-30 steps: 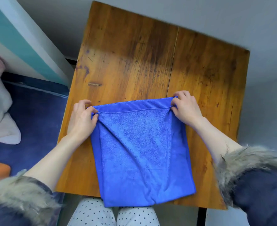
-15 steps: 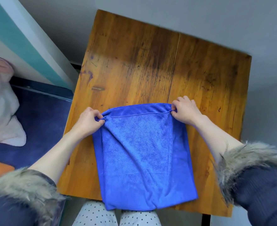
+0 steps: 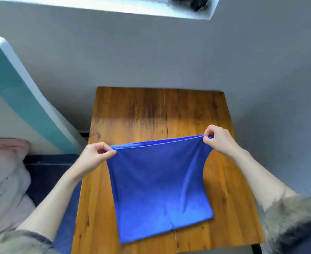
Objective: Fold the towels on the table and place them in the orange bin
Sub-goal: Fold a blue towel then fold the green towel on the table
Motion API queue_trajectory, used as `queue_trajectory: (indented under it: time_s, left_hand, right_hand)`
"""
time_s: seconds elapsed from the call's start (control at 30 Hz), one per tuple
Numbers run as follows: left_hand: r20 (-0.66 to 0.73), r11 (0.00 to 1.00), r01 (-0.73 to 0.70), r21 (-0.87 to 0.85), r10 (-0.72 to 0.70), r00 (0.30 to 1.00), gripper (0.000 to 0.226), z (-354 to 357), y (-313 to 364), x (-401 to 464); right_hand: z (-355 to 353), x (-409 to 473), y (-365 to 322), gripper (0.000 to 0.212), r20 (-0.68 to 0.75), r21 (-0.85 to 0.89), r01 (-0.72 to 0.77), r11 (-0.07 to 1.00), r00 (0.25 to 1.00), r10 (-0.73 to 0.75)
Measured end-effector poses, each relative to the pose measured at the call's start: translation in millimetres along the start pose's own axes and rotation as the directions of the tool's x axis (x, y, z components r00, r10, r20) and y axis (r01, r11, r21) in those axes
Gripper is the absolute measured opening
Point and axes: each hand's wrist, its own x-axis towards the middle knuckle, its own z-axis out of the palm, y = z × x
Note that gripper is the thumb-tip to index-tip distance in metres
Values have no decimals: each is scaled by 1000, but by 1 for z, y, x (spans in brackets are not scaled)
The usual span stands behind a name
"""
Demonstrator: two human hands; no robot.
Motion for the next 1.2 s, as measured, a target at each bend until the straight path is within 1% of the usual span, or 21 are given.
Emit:
queue_trajectory:
  time_s: [0.03, 0.07, 0.13, 0.17, 0.23, 0.3, 0.4, 0.5, 0.57, 0.63, 0.73, 0.83, 0.9, 0.93, 1.0, 1.03, 1.07, 1.13, 1.17, 1.2]
  left_hand:
    - [-9, 996, -33, -87, 32, 999, 16, -3, 16, -3]
    - [-18, 976, -58, -211, 55, 998, 15, -7, 31, -6]
    - [-39, 887, -112, -447, 106, 994, 15, -16, 62, -11]
    - [-56, 849, -150, -506, 141, 988, 15, -21, 77, -14]
    - [-108, 803, -235, -548, 211, 971, 18, -31, 103, -23]
    - [-180, 756, -319, -571, 264, 948, 19, -41, 124, -33]
    - [-299, 702, -432, -567, 314, 901, 28, -54, 148, -42]
    - [-387, 641, -507, -577, 332, 860, 25, -60, 166, -51]
    - [-411, 603, -531, -595, 339, 846, 20, -62, 175, -56]
    - [-400, 569, -534, -626, 353, 846, 29, -67, 179, -58]
    - [-361, 565, -521, -640, 378, 853, 37, -73, 182, -61]
    - [-346, 573, -510, -641, 377, 859, 32, -76, 181, -61]
    - [-360, 600, -510, -617, 361, 860, 38, -77, 179, -60]
    - [-371, 621, -508, -597, 348, 861, 37, -79, 178, -59]
    - [-381, 657, -506, -559, 338, 860, 27, -81, 178, -59]
    - [-376, 671, -505, -543, 343, 861, 21, -83, 177, -60]
    - [-370, 676, -506, -536, 350, 860, 20, -83, 177, -60]
    - [-353, 660, -509, -552, 368, 860, 28, -84, 178, -60]
    - [-341, 646, -509, -569, 377, 861, 29, -84, 179, -61]
    - [-325, 640, -504, -581, 385, 864, 24, -82, 181, -62]
  right_hand:
    - [-15, -8, -4, 11, -102, 124, -19, 992, 994, 32]
    - [-29, -15, -9, 10, -189, 212, -11, 977, 981, 52]
    - [-54, -27, -20, 14, -284, 295, 38, 955, 958, 50]
    - [-66, -30, -26, 18, -312, 323, 66, 944, 949, 40]
    - [-91, -32, -36, 25, -354, 367, 114, 923, 935, 25]
    - [-113, -33, -45, 25, -378, 372, 152, 916, 926, 0]
    - [-138, -36, -55, 18, -415, 294, 221, 930, 906, -84]
    - [-154, -39, -63, 17, -469, 237, 282, 930, 871, -144]
    - [-163, -41, -67, 15, -502, 306, 310, 900, 856, -124]
    - [-168, -44, -70, 12, -523, 405, 339, 849, 848, -89]
    - [-172, -47, -71, 21, -528, 488, 378, 786, 846, -79]
    - [-172, -47, -71, 21, -483, 545, 381, 747, 871, -92]
    - [-172, -45, -70, 21, -449, 575, 375, 727, 888, -102]
    - [-172, -45, -70, 22, -431, 593, 370, 715, 896, -106]
    - [-171, -44, -67, 23, -397, 627, 357, 692, 911, -110]
    - [-171, -44, -66, 23, -390, 627, 352, 694, 914, -111]
    - [-170, -44, -65, 22, -390, 615, 350, 707, 914, -112]
    - [-169, -43, -63, 21, -401, 581, 347, 736, 909, -112]
    - [-168, -42, -62, 21, -409, 568, 346, 747, 906, -108]
    - [-167, -40, -61, 21, -420, 557, 344, 756, 902, -102]
